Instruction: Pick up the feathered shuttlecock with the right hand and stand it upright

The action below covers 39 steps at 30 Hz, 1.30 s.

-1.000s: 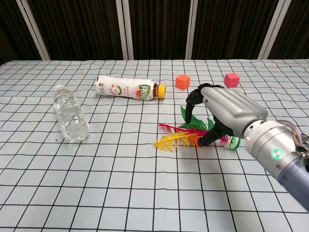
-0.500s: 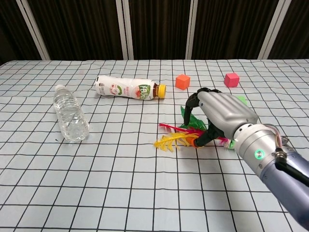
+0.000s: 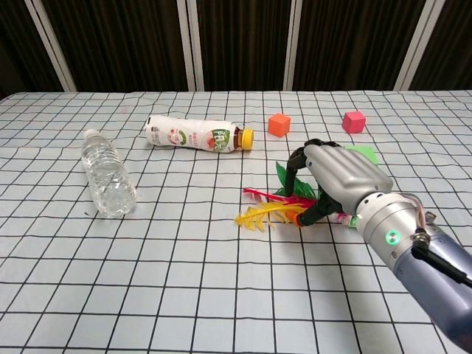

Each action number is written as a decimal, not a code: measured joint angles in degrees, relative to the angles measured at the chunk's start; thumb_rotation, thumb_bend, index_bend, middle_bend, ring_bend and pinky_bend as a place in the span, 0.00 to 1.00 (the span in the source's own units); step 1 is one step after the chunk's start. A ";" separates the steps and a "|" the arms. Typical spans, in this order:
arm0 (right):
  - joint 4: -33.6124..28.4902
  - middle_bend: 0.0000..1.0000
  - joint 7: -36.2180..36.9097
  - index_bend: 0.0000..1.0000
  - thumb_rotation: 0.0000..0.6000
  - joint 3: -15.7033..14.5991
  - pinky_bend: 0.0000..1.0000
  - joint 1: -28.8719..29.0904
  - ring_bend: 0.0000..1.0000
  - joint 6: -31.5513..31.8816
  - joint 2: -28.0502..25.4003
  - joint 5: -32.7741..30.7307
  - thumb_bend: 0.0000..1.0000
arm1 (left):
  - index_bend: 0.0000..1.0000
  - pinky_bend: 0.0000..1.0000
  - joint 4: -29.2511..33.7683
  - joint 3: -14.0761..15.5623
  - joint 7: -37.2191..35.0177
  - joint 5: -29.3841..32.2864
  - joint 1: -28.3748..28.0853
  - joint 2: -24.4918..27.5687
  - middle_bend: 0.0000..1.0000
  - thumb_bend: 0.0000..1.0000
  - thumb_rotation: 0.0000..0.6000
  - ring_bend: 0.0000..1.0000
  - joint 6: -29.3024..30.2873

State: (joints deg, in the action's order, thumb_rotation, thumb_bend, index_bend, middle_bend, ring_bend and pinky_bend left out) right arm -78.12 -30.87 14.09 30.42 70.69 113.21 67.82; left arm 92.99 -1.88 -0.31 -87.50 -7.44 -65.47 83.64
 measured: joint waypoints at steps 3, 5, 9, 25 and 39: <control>0.15 0.24 0.25 0.54 1.00 0.09 0.00 -0.02 0.00 0.05 -0.20 -0.08 0.36 | 0.00 0.00 0.08 0.00 -0.04 0.02 -0.01 0.01 0.00 0.00 1.00 0.00 -0.01; 0.17 0.24 0.27 0.54 1.00 0.09 0.00 -0.06 0.00 0.10 -0.36 -0.14 0.37 | 0.00 0.00 0.09 0.00 -0.04 0.06 -0.01 0.01 0.00 0.00 1.00 0.00 -0.03; -0.10 0.24 0.35 0.55 1.00 -0.03 0.00 -0.22 0.00 0.12 -0.64 -0.39 0.43 | 0.00 0.00 0.17 0.03 0.05 0.08 -0.02 0.01 0.00 0.00 1.00 0.00 -0.08; -0.45 0.26 0.79 0.59 1.00 -0.45 0.00 -0.53 0.00 0.22 -0.71 -1.15 0.47 | 0.00 0.00 0.39 0.02 0.05 0.27 -0.06 0.05 0.00 0.00 1.00 0.00 -0.21; -1.53 0.27 0.77 0.65 1.00 -0.31 0.00 -0.54 0.00 0.86 -1.10 -1.06 0.51 | 0.00 0.00 0.58 -0.04 -0.06 0.51 -0.11 0.14 0.00 0.00 1.00 0.00 -0.36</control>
State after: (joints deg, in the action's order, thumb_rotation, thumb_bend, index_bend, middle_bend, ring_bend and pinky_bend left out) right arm -79.65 -30.09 13.78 29.88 71.55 112.11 66.76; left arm 93.57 -1.92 -0.38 -86.99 -7.55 -65.33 83.28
